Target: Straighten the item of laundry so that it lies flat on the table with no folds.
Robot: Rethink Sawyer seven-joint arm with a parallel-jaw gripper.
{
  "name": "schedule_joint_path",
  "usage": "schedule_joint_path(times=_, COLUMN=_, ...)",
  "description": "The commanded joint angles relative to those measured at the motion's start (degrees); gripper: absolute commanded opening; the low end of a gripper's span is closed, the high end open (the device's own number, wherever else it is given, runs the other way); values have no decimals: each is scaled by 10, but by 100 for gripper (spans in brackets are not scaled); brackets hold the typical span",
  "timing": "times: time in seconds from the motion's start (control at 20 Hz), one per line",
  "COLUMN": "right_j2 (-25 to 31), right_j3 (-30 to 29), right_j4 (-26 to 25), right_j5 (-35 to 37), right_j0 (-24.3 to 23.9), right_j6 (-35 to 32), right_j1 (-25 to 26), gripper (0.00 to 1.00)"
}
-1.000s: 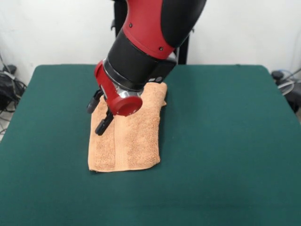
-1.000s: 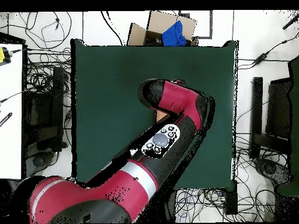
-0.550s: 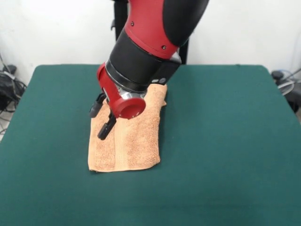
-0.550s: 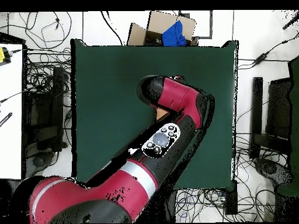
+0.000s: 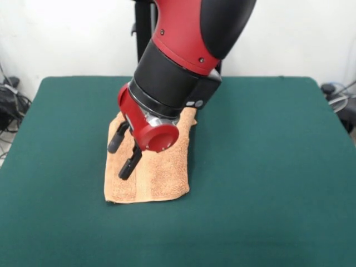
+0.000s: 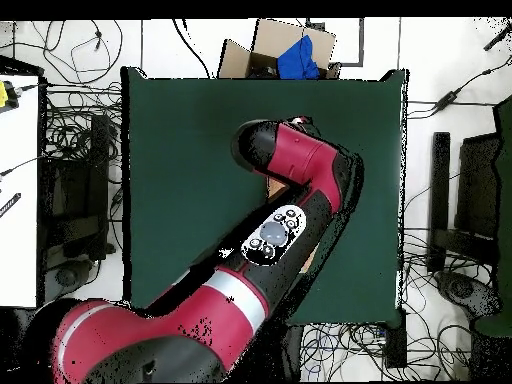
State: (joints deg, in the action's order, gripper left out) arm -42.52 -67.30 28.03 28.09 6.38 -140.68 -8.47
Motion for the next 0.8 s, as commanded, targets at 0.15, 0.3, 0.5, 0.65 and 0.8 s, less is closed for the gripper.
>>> schedule_joint_path(times=0.15, right_j2=91, right_j3=9, right_j4=38, right_j5=-52, right_j0=-5, right_j6=-122, right_j1=42, gripper=100)
schedule_joint_path(times=0.3, right_j2=92, right_j3=8, right_j4=42, right_j5=-63, right_j0=-6, right_j6=-118, right_j1=48, gripper=100)
schedule_joint_path(times=0.5, right_j2=90, right_j3=10, right_j4=42, right_j5=-63, right_j0=-6, right_j6=-111, right_j1=54, gripper=100)
schedule_joint_path(times=0.65, right_j2=86, right_j3=16, right_j4=39, right_j5=-46, right_j0=-7, right_j6=-104, right_j1=60, gripper=100)
schedule_joint_path(times=0.8, right_j2=85, right_j3=22, right_j4=34, right_j5=-34, right_j0=-10, right_j6=-94, right_j1=62, gripper=100)
